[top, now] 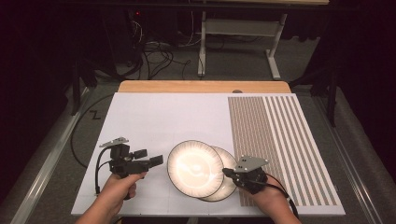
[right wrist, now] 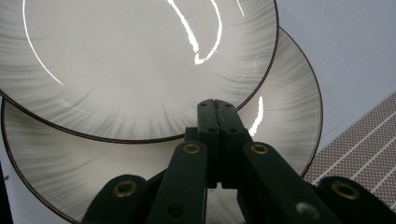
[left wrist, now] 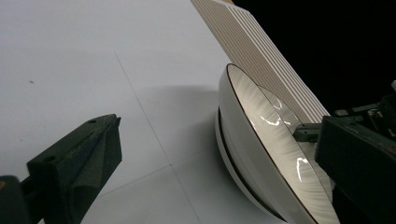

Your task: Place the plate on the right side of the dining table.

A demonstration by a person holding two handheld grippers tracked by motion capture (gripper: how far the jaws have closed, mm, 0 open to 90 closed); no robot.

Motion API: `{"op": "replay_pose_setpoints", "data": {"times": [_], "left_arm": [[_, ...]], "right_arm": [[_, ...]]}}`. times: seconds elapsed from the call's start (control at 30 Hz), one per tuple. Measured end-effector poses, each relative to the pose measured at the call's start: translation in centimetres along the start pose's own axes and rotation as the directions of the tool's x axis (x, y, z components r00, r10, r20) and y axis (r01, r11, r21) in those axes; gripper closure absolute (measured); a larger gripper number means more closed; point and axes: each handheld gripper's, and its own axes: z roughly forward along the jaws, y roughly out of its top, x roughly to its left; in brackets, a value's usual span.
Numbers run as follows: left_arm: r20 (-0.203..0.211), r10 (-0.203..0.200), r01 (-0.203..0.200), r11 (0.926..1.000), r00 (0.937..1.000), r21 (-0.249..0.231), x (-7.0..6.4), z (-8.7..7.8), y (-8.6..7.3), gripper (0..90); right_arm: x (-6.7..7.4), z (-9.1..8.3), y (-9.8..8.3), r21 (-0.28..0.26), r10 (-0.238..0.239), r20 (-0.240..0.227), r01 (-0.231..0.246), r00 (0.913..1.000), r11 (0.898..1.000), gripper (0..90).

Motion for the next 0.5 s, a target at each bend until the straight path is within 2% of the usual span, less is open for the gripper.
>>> {"op": "replay_pose_setpoints", "data": {"times": [0.2,0.27,0.33,0.5], "left_arm": [[0.007,-0.043,0.042,0.9970,0.9990,0.065,0.19,0.22,0.18,1.2],[0.011,-0.052,0.051,0.9942,0.9986,0.095,0.18,0.41,0.18,1.2],[0.025,-0.085,0.081,0.9898,0.9961,0.117,0.21,0.55,0.24,1.2],[0.053,-0.123,0.114,0.9826,0.9910,0.146,-0.18,0.75,0.58,1.2]], "right_arm": [[0.03,0.00,0.01,0.000,0.000,0.001,0.000,1.0000,1.000,90.0],[0.03,0.00,0.00,0.000,0.001,0.001,-0.001,1.0000,1.000,90.0],[0.03,0.00,0.00,0.000,0.001,0.002,-0.001,1.0000,1.000,90.0],[0.03,0.03,0.03,-0.001,0.001,0.004,-0.001,1.0000,1.000,90.0]]}}
